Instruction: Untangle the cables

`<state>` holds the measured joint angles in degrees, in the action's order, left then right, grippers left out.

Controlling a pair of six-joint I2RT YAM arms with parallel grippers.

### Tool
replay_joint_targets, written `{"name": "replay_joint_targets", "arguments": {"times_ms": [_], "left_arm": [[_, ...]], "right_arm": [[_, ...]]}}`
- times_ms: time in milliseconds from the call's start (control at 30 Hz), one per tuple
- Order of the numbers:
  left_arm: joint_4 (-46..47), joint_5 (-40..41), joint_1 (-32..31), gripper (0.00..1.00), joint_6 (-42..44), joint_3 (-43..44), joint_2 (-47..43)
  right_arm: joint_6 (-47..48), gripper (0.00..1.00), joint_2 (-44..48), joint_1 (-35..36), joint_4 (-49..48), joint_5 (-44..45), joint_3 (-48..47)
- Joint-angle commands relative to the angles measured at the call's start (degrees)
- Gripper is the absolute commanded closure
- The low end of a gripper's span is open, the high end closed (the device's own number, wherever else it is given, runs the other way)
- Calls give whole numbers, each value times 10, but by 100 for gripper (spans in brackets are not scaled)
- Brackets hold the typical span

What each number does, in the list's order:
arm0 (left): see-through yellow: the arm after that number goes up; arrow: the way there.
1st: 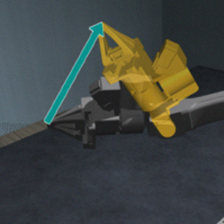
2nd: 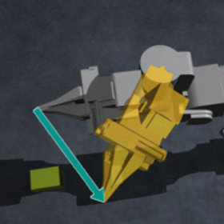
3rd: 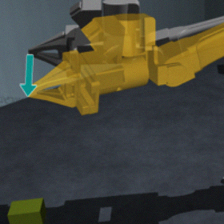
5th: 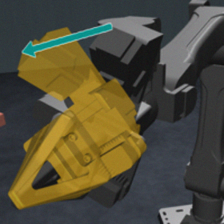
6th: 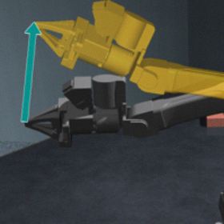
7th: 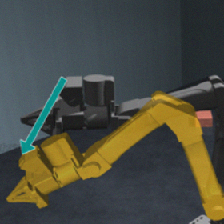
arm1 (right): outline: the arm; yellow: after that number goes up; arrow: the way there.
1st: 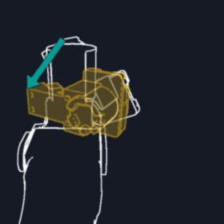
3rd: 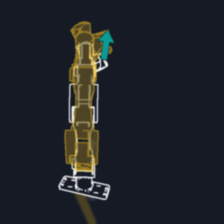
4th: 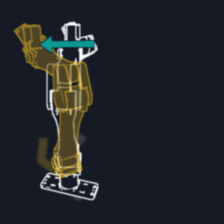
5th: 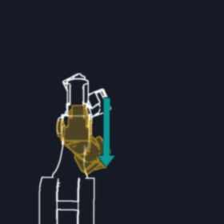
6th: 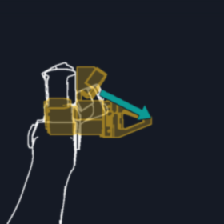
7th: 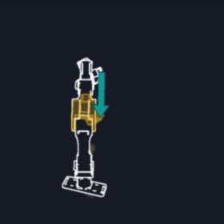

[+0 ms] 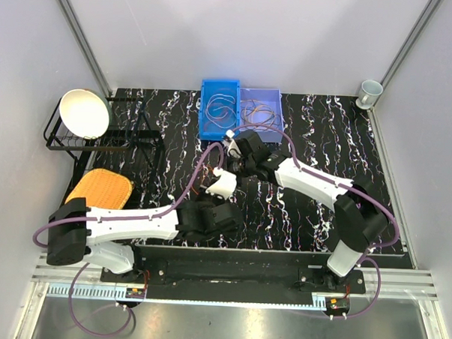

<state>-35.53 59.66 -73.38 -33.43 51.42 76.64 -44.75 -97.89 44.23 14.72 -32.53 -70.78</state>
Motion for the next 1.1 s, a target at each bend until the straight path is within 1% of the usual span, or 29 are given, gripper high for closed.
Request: {"name": "replay_joint_targets", "arguments": {"times_ms": [0, 33, 67, 100, 133, 233, 267, 333, 367, 400, 433, 567, 600, 633, 733, 867, 1067], "left_arm": [[50, -23, -1, 100, 28, 25, -24], [61, -47, -1, 100, 39, 24, -30], [66, -59, 0, 100, 44, 24, -37], [71, -72, 1, 100, 49, 23, -51], [73, -89, 3, 100, 54, 24, -59], [81, -129, 14, 100, 63, 22, -87], [85, -139, 18, 100, 64, 18, -94], [105, -171, 38, 100, 69, 4, -119], [112, -183, 45, 100, 69, -2, -128], [127, -197, 62, 100, 70, -14, -145], [135, -228, 73, 100, 71, -19, -154], [155, -286, 119, 100, 73, -31, -185], [148, -292, 132, 100, 76, -22, -185], [144, -298, 136, 100, 79, -14, -183], [124, -301, 150, 100, 97, 20, -173], [112, -314, 170, 100, 120, 64, -164], [93, -324, 211, 100, 155, 150, -134]], "right_arm": [[8, 71, 26, -5, -11, -17, -7], [9, 60, 28, -8, -8, -17, -8], [11, 54, 30, -19, -7, -17, -9], [12, 51, 33, -25, -4, -17, -9], [15, 44, 42, -32, 0, -17, -8], [26, 34, 69, -77, 18, -17, -6], [29, 30, 78, -89, 23, -17, -2], [36, 24, 108, -124, 35, -19, 4], [41, 19, 117, -134, 40, -18, 10], [49, 18, 136, -151, 51, -17, 13], [55, 17, 145, -158, 55, -12, 18], [65, 16, 188, -173, 64, 20, 71], [67, 16, 201, -175, 63, 30, 83], [66, 16, 206, -175, 63, 52, 96], [65, 16, 219, -174, 61, 79, 145], [61, 16, 232, -174, 46, 82, 214], [49, 16, 276, -174, 32, 110, 282]]}}
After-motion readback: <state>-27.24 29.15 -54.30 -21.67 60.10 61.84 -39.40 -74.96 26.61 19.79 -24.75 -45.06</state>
